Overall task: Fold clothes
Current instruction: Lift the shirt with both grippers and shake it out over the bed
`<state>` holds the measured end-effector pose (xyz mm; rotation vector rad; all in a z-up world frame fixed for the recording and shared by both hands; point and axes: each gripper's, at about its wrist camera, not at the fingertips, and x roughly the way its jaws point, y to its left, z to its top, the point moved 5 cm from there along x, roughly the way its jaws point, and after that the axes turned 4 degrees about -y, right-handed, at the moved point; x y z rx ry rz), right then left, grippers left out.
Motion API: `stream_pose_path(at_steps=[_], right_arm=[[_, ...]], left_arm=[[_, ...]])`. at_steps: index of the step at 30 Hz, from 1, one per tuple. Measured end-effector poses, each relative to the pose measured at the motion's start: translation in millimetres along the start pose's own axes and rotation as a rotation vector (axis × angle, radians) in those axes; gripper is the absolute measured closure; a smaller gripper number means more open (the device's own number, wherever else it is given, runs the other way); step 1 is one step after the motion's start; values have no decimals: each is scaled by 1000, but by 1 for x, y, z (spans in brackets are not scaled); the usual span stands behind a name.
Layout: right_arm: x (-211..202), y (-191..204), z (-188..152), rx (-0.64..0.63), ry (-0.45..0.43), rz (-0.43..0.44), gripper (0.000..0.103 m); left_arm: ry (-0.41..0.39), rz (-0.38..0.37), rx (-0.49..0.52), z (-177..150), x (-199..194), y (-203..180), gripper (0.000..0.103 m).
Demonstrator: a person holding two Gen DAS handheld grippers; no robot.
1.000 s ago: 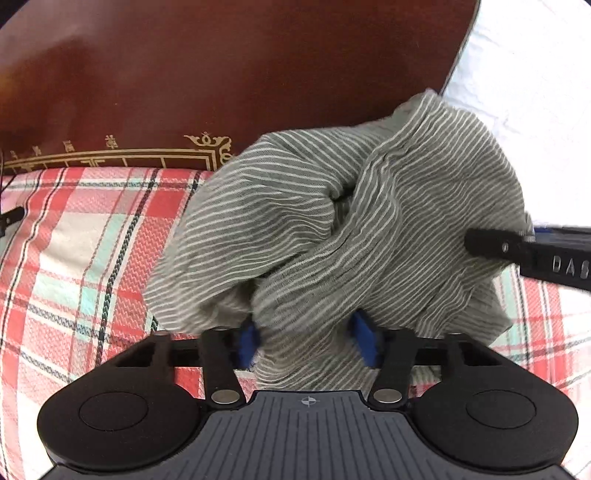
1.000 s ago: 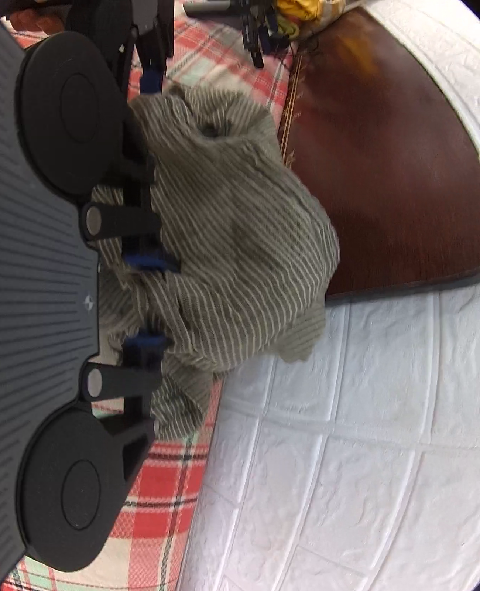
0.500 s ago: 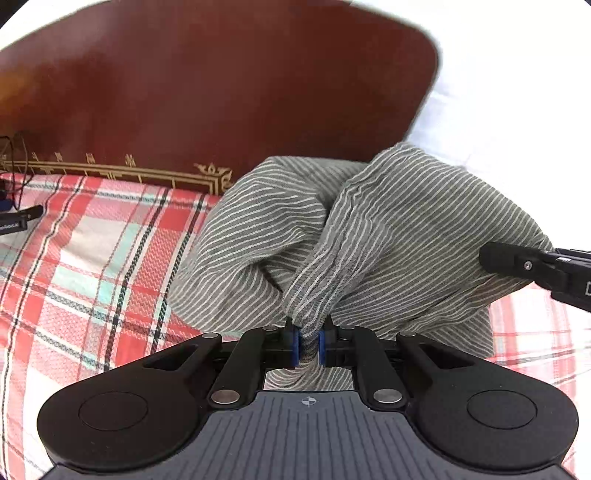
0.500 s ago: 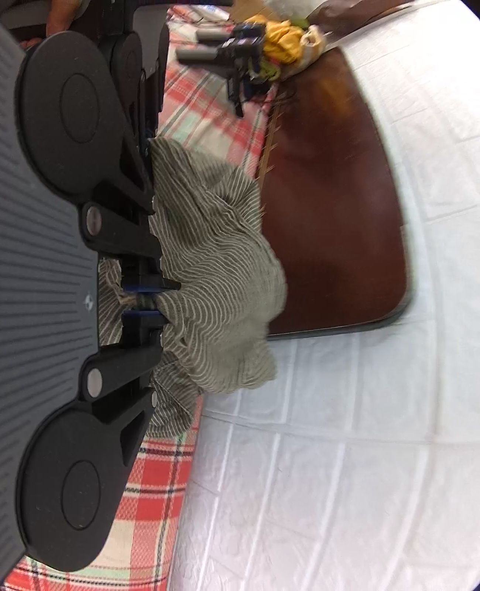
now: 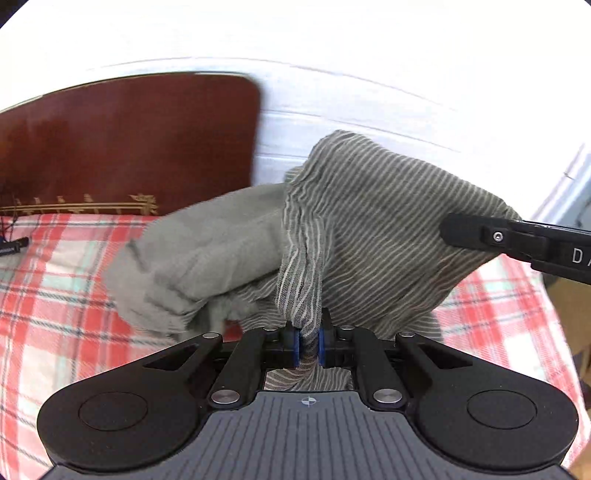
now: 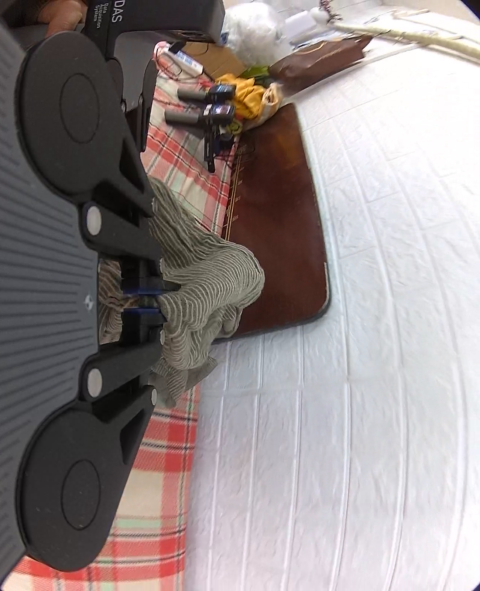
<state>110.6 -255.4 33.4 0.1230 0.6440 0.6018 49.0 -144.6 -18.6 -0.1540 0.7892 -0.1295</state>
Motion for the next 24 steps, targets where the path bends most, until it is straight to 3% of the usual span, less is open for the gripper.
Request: stream_pose_path(at_steps=[7,14,19,24], right_arm=[[-100,-34,-25,14,-49,-13,96],[-186,-77,-71,40,-34,-60,96],[-229,-105,-99,92,-3,-133,96],[-238,-130,-135,113,96,-220,96]], left_arm=[[7,-66,-8,-34,-26,-94,98],[71,-164,29,-71,-34,-186,98],[121,-228,111,-89,-28,-242,98],[185,-248,193,-113,-18,-279,98]])
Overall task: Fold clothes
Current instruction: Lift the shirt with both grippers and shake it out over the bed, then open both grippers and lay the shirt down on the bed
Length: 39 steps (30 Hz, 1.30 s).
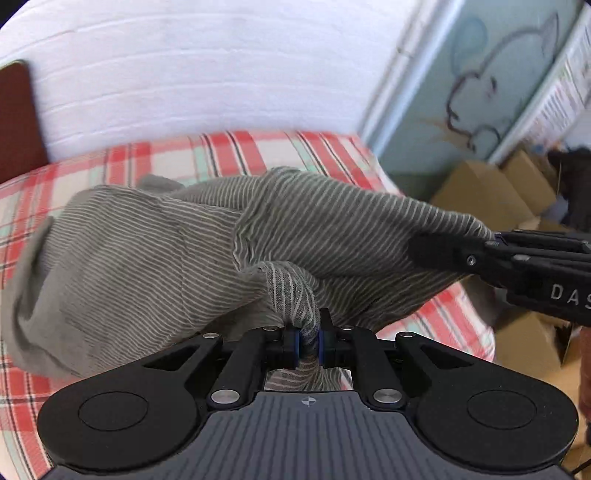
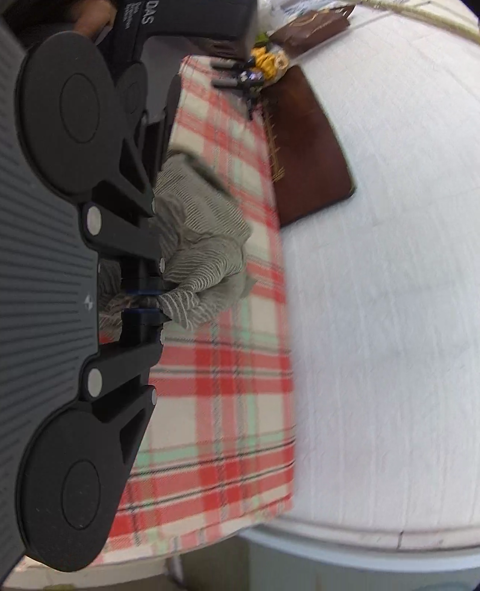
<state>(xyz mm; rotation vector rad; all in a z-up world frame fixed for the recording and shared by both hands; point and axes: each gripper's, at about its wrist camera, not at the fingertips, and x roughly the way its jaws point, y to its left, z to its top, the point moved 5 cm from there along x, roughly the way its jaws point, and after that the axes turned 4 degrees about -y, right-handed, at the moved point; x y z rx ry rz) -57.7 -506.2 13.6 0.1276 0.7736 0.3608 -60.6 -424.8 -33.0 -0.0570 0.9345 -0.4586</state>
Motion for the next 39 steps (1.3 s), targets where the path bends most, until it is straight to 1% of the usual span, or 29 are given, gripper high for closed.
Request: stream_pose_path(at_steps=[4,7,10,13,14,15,17,19,23,25,27,28,29,30,31,32,33,34,36,37,39], right_arm=[[25,-22,-35,24,107,-71,96],[45,-36,-57,48,175,-109,95],[62,-48,-76,65,224,-136,95],[74,-53,-90,102,265,-141,93],[75,-53,-92,106,264,-146,92],[76,-52,-93,109,262,-150,90],[78,-51,-95,121,253,-158,89],[78,-54,-95,142,245,-166,89],[78,-61,-94,141,238,-199,85],[76,-64,-94,129,240,-214,81],[73,-68,-95,116,246,-239,68],[71,-70,-96,110,251,-259,66],[68,-72,-97,104,256,-278,60],[66,-74,-97,98,261,-298,56],[62,-76,-96,99,256,-314,56],[57,-76,-92,110,239,-319,55],[52,-76,-88,122,220,-323,51],[48,-74,-81,137,192,-319,48],[42,-62,-68,152,135,-294,34],[41,-55,-61,155,109,-279,32],[45,-35,-47,137,71,-227,22]], left_arm=[[69,13,-11,-28,22,0,97],[116,43,-32,-48,35,18,96],[134,63,-49,-55,40,32,96],[133,65,-55,-56,37,41,92],[131,63,-53,-56,35,42,71],[126,61,-47,-54,32,44,62],[109,54,-36,-50,24,47,57],[88,45,-30,-46,16,50,56],[56,89,-35,-40,5,60,55],[52,110,-62,-41,3,67,52],[49,132,-89,-42,2,74,48],[48,142,-102,-42,1,77,47],[48,154,-110,-43,1,80,44],[48,169,-112,-43,1,83,41],[46,184,-113,-42,2,86,40],[42,200,-112,-41,2,90,34],[34,218,-107,-40,1,94,27],[22,238,-102,-37,0,98,23],[-2,281,-96,-32,-3,108,16],[-13,303,-99,-28,-6,114,14],[-30,332,-110,-22,-10,126,10]])
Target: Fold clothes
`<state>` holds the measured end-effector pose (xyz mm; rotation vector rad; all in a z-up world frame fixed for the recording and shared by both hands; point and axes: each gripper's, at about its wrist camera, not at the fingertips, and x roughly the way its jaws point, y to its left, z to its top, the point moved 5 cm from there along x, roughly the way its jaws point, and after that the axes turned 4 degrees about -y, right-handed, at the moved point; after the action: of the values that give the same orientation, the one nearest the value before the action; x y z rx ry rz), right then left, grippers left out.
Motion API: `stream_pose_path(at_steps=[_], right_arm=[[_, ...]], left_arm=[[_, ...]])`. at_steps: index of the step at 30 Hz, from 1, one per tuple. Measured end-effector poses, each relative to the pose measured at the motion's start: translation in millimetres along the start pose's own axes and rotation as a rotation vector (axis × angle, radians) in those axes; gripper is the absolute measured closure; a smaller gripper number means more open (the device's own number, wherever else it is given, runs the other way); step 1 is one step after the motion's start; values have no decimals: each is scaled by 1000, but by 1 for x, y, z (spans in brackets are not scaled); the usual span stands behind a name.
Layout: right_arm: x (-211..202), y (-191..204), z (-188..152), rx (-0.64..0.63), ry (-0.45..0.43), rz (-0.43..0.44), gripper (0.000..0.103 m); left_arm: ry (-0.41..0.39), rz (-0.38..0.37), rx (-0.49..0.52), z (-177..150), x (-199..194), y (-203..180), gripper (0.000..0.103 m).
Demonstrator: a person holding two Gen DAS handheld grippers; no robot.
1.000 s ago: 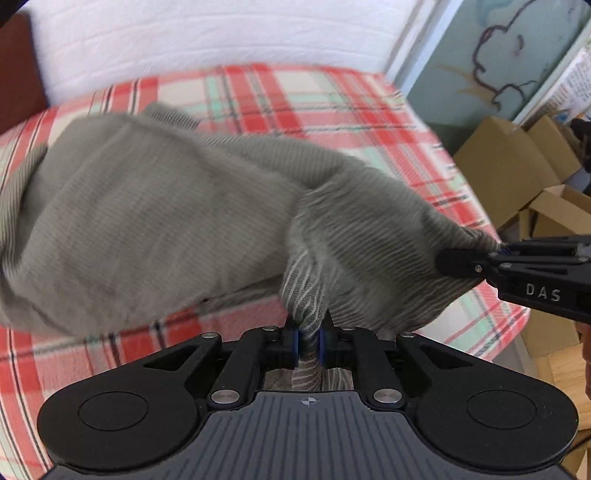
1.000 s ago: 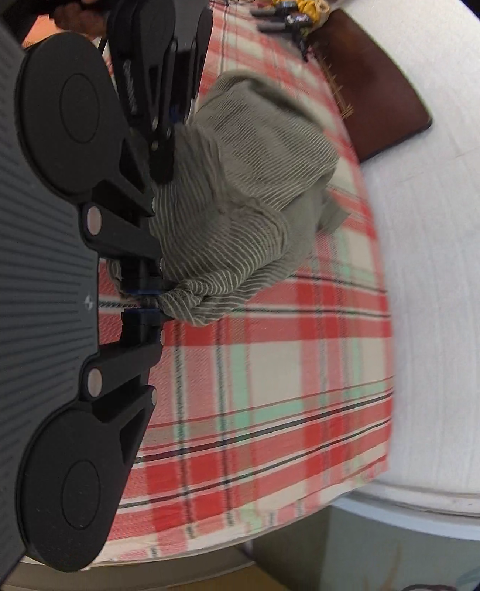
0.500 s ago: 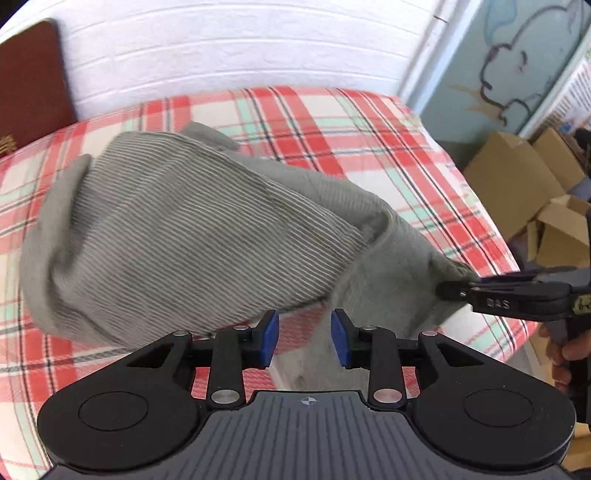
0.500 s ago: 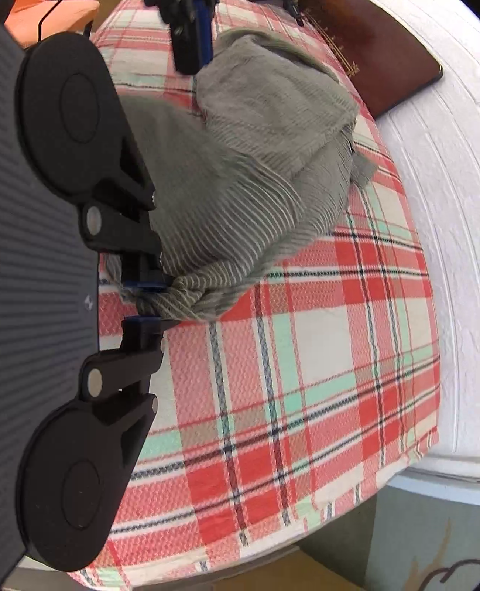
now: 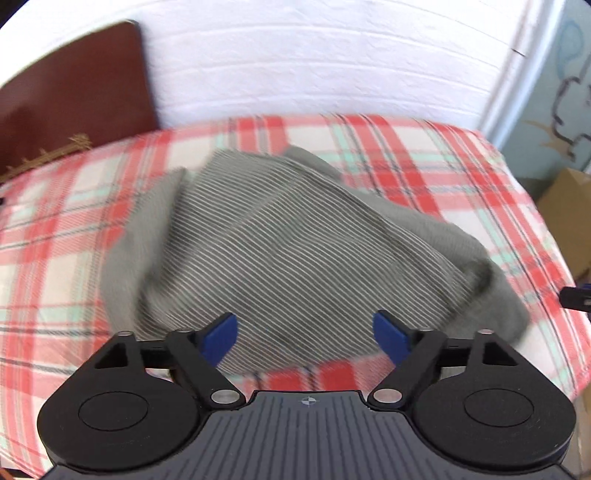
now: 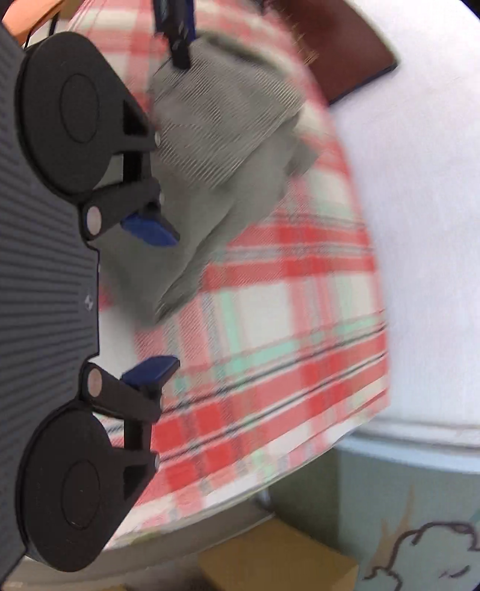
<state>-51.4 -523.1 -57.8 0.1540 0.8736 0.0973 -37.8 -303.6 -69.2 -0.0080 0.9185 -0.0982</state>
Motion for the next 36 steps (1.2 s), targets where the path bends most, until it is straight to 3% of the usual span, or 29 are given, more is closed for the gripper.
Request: stream_pose_path(at_steps=[3,8,15,22,24,25,28,30,36], right_arm=[[0,34,15,-32,-50,85,12],[14,80,28,-81,-53,161,9],[36,105,34,-94,-20,167,9],[46,116,38,-81,-17,140,9],[45,119,38,-74,-23,138,9],[45,120,37,-72,-21,137,9],[46,122,35,-69,-15,130,9],[46,123,35,-64,-11,129,9],[49,127,37,-71,-7,135,9]], left_arm=[[-18,35,-18,10,2,20,6],[-28,94,-20,24,9,57,4],[8,140,-55,31,30,103,4],[44,131,12,39,58,105,8],[67,115,4,37,64,110,25],[78,105,-7,35,67,113,28],[110,88,-66,29,75,127,58],[114,75,-105,27,74,134,93],[61,65,-142,31,49,141,99]])
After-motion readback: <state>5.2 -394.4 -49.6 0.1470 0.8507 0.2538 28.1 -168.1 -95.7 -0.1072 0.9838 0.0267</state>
